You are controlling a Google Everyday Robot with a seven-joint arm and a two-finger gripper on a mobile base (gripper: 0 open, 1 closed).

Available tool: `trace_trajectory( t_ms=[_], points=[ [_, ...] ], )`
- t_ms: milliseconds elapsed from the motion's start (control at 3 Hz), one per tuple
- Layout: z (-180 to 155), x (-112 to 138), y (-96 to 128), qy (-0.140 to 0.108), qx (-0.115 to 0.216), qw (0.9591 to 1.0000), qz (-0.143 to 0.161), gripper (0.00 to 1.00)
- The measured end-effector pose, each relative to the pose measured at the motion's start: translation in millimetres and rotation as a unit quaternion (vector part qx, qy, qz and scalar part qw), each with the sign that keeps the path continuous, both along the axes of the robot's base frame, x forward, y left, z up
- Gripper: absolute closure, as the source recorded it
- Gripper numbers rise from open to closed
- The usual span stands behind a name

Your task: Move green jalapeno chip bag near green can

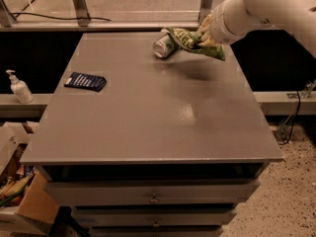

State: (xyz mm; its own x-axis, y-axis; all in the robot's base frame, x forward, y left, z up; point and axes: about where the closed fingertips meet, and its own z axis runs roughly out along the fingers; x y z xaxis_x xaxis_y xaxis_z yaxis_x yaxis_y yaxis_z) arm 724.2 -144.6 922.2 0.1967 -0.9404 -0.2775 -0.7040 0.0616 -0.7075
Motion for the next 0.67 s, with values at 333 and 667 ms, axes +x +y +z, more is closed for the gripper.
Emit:
trace_trajectory(
  t_ms=[333,667],
  points=[
    [-7.1,20.1,-3.3,0.003,-0.003,0.9999,-0.011,1.0],
    [-18.2,33.6,-7.1,0.013,-0.012,0.9996,-0.021,1.0]
  ],
)
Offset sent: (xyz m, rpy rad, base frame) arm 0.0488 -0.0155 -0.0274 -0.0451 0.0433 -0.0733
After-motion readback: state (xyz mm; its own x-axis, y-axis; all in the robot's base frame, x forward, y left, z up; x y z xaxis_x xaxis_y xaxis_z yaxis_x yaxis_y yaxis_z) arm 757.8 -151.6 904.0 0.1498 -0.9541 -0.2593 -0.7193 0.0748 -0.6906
